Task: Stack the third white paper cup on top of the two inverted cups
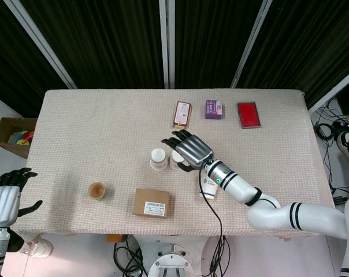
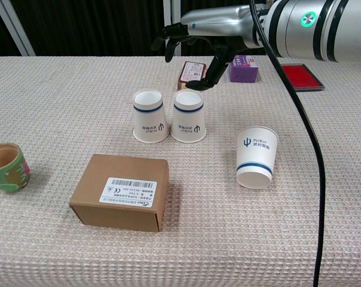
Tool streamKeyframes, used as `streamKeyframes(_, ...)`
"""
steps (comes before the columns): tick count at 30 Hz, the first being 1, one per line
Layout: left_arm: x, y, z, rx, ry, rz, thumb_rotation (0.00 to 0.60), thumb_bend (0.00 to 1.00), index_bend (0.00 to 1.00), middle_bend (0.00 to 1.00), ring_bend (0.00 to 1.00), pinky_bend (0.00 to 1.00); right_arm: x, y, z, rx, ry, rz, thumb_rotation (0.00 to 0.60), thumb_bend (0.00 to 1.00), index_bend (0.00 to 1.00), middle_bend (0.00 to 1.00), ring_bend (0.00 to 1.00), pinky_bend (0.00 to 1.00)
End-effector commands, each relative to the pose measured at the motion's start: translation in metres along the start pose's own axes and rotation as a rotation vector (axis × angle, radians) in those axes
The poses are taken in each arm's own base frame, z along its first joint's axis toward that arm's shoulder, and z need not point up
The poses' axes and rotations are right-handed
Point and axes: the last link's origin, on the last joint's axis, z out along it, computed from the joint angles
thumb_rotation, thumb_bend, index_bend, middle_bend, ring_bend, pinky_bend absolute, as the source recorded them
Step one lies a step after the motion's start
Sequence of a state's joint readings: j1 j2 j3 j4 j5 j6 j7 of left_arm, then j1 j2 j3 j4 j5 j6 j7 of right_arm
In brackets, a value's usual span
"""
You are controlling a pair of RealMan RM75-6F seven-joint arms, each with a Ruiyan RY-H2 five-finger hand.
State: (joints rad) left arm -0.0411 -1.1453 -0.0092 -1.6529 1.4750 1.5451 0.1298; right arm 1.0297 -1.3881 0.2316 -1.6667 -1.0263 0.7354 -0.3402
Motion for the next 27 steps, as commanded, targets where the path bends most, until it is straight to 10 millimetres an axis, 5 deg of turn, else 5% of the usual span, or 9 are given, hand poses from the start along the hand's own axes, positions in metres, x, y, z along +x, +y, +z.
streamKeyframes(1, 0.000, 0.000, 0.001, -0.003, -0.002, -0.002, 0.600, 0.05, 0.30, 0.23, 0.21, 0.23, 0.000, -0.001, 0.002, -0.003, 0.001, 0.003, 0.600, 0.30, 0.11, 0.22, 0.04, 0.13)
streamKeyframes(9, -0.001, -0.002, -0.001, 0.002, -0.006, -0.002, 0.600, 0.05, 0.30, 0.23, 0.21, 0.23, 0.000, -0.005, -0.014, 0.030, 0.000, -0.049, 0.600, 0.30, 0.11, 0.22, 0.04, 0.13)
streamKeyframes(20, -0.005, -0.001, -0.001, -0.003, -0.008, -0.015, 0.600, 0.05, 0.30, 0.23, 0.21, 0.23, -0.008, 0.014, -0.145, 0.072, -0.013, -0.339, 0.600, 0.23, 0.15, 0.26, 0.04, 0.13)
streamKeyframes(24, -0.006, 0.002, 0.000, -0.012, -0.011, -0.017, 0.600, 0.05, 0.30, 0.23, 0.21, 0.23, -0.027, 0.029, -0.168, 0.077, -0.035, -0.479, 0.600, 0.02, 0.17, 0.26, 0.04, 0.13)
streamKeyframes(27, -0.005, 0.004, 0.000, -0.015, -0.007, -0.014, 0.600, 0.05, 0.30, 0.23, 0.21, 0.23, -0.043, 0.034, -0.174, 0.097, -0.062, -0.549, 0.600, 0.00, 0.17, 0.24, 0.04, 0.12)
